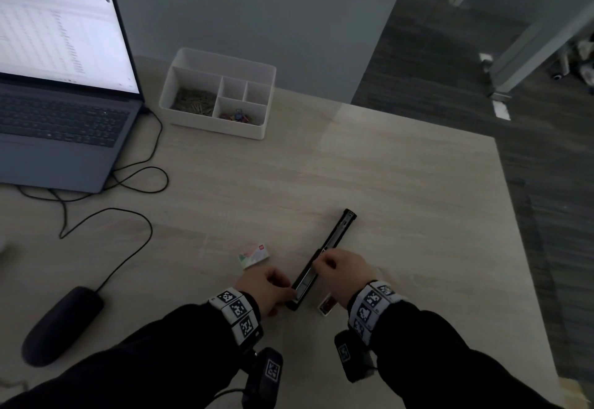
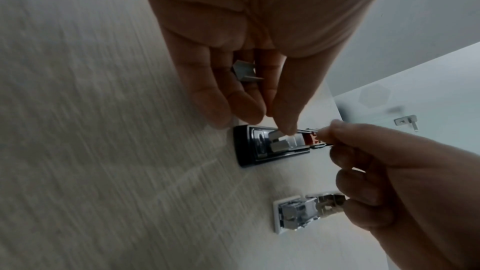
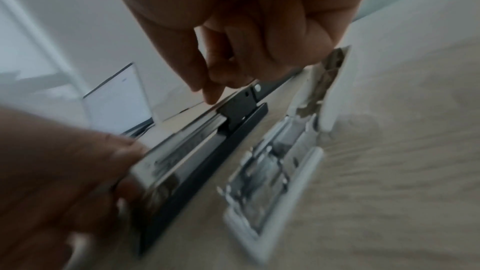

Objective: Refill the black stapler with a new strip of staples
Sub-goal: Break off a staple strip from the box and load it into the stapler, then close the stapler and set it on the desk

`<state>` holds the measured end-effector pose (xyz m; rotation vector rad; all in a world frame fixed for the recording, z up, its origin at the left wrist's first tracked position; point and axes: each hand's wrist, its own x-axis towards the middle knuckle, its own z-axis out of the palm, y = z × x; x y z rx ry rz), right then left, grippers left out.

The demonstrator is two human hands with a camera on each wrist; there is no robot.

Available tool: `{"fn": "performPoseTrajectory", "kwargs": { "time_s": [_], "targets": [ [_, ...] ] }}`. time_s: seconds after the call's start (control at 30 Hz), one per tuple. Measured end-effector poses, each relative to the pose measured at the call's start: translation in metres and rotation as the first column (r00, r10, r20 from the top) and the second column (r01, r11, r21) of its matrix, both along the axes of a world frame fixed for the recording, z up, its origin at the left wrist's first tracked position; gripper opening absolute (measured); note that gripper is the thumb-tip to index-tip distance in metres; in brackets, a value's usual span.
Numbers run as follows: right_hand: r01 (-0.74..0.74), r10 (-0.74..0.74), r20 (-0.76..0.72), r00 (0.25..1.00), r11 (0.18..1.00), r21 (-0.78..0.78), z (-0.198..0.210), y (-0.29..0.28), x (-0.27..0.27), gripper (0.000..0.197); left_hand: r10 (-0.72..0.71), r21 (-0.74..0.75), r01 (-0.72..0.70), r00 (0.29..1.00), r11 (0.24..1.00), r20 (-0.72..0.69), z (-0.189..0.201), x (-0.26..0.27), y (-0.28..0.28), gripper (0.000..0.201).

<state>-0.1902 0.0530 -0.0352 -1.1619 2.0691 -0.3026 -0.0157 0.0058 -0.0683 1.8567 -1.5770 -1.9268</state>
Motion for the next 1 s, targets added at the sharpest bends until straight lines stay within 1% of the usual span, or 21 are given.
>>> {"fn": "performPoseTrajectory", "kwargs": {
  "time_s": [0.03, 0.07, 0.13, 0.2, 0.27, 0.3, 0.33, 0.37, 0.47, 0.53, 0.67, 0.8, 0.87, 0.93, 1.0],
  "targets": [
    [0.124, -0.123, 0.015, 0.992, 0.992, -0.012, -0.001, -0.002, -0.005, 0.019, -0.009, -0.001, 0.009, 1.0, 1.0, 0.005, 0.0, 0.0, 0.0, 0.021],
    [0.25, -0.25, 0.032, 0.968, 0.968, -0.019, -0.002, -0.004, -0.011, 0.018, -0.02, -0.001, 0.02, 1.0, 1.0, 0.011, 0.001, 0.0, -0.001, 0.02],
    [0.458, -0.455, 0.088, 0.886, 0.889, -0.016, -0.005, -0.01, -0.021, 0.017, -0.042, 0.004, 0.042, 0.999, 0.999, 0.015, 0.003, 0.0, -0.002, 0.019],
    [0.601, -0.594, 0.19, 0.782, 0.799, 0.022, -0.01, -0.016, -0.026, 0.023, -0.066, 0.004, 0.066, 0.998, 0.998, 0.014, 0.004, -0.001, -0.003, 0.017],
    [0.686, -0.675, 0.31, 0.67, 0.722, 0.09, -0.012, -0.022, -0.028, 0.033, -0.087, 0.004, 0.087, 0.996, 0.996, 0.022, 0.005, -0.001, -0.004, 0.016],
    [0.708, -0.696, 0.353, 0.625, 0.696, 0.117, -0.012, -0.025, -0.029, 0.039, -0.1, 0.003, 0.1, 0.995, 0.995, 0.029, 0.006, -0.002, -0.004, 0.016],
    [0.718, -0.706, 0.375, 0.601, 0.683, 0.134, -0.011, -0.027, -0.031, 0.045, -0.116, 0.001, 0.116, 0.993, 0.993, 0.037, 0.006, -0.003, -0.005, 0.015],
    [0.716, -0.706, 0.38, 0.598, 0.683, 0.141, -0.011, -0.03, -0.032, 0.049, -0.137, -0.003, 0.137, 0.99, 0.991, 0.046, 0.007, -0.003, -0.005, 0.014],
    [0.684, -0.676, 0.345, 0.651, 0.719, 0.118, -0.013, -0.038, -0.035, 0.05, -0.19, -0.034, 0.193, 0.978, 0.981, 0.084, 0.01, -0.007, -0.005, 0.013],
    [0.679, -0.671, 0.344, 0.657, 0.725, 0.117, -0.017, -0.042, -0.036, 0.044, -0.201, -0.048, 0.207, 0.974, 0.977, 0.104, 0.01, -0.009, -0.005, 0.014],
    [0.663, -0.649, 0.391, 0.653, 0.739, 0.12, -0.02, -0.041, -0.036, 0.033, -0.243, -0.07, 0.253, 0.961, 0.965, 0.133, 0.009, -0.008, -0.006, 0.011],
    [0.633, -0.606, 0.42, 0.675, 0.769, 0.092, -0.011, -0.041, -0.036, 0.026, -0.276, -0.092, 0.294, 0.946, 0.951, 0.169, 0.008, -0.007, -0.007, 0.009],
    [0.569, -0.53, 0.421, 0.736, 0.821, 0.038, -0.003, -0.039, -0.036, 0.022, -0.285, -0.107, 0.306, 0.943, 0.946, 0.172, 0.007, -0.007, -0.007, 0.008],
    [0.465, -0.417, 0.357, 0.836, 0.883, -0.059, 0.006, -0.034, -0.034, 0.021, -0.288, -0.115, 0.309, 0.943, 0.944, 0.167, 0.007, -0.007, -0.007, 0.009],
    [0.321, -0.273, 0.272, 0.923, 0.936, -0.148, 0.011, -0.026, -0.03, 0.024, -0.268, -0.117, 0.287, 0.951, 0.951, 0.156, 0.006, -0.007, -0.007, 0.012]
  ]
}}
